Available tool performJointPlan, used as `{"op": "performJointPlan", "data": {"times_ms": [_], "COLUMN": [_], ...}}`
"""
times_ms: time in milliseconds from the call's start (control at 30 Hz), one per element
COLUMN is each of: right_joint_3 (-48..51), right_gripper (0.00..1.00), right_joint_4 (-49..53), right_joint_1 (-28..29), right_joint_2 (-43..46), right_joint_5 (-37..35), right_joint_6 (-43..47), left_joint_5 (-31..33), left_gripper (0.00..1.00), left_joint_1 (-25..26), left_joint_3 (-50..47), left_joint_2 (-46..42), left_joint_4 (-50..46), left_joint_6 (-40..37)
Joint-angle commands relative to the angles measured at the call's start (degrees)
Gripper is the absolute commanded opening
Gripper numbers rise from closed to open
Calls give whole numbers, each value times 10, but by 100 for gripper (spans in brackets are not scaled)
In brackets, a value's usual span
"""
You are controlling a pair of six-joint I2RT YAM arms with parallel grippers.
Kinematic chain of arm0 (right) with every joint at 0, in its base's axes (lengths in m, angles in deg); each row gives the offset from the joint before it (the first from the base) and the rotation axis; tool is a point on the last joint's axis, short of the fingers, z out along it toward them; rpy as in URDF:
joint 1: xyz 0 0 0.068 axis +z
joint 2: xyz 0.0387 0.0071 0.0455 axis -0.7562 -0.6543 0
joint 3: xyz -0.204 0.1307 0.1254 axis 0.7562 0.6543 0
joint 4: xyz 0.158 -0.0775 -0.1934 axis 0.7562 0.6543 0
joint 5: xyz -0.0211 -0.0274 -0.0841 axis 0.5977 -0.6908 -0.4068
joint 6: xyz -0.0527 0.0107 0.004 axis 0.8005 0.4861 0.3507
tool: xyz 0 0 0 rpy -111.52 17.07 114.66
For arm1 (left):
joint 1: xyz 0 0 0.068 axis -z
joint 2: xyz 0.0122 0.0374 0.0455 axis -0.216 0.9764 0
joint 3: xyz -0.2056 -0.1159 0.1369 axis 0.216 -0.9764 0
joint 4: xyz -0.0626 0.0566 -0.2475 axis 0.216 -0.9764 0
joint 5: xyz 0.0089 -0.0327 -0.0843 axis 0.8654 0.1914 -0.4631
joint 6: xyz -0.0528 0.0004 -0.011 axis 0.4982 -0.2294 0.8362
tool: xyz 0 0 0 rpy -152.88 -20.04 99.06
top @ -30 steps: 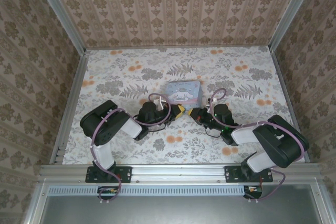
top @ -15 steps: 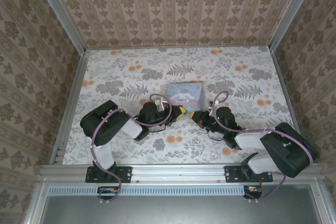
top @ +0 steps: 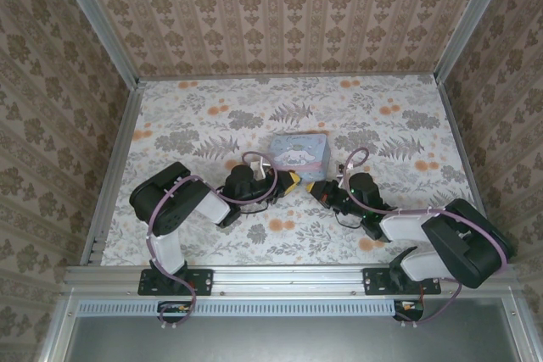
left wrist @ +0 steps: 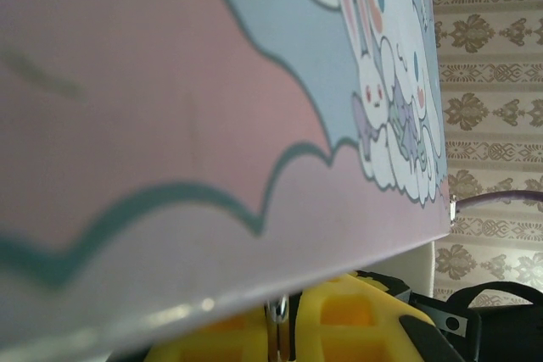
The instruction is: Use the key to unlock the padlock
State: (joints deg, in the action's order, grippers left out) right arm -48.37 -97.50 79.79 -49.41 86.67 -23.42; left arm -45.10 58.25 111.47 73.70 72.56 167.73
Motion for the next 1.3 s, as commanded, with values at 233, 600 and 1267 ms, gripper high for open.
{"op": "performJointPlan", "data": {"times_ms": [233, 600, 1267], "right_joint_3": [-33, -37, -30], "right_gripper": [0, 0, 0], "right_joint_4": [1, -9, 65], "right_joint_1": [3, 3, -1], "right_joint_2": [-15, -42, 0], "right_joint_5": [3, 5, 7], "right_joint_6": [11, 10, 42], "left_joint_5": [-14, -13, -12], "left_gripper": [0, 0, 0], "left_joint_1": [3, 4, -3], "left_joint_3": [-4, -1, -10], "left_joint_2": [-15, -16, -14], "left_joint_4": [38, 38, 37], "left_joint_6": [-6, -5, -7]}}
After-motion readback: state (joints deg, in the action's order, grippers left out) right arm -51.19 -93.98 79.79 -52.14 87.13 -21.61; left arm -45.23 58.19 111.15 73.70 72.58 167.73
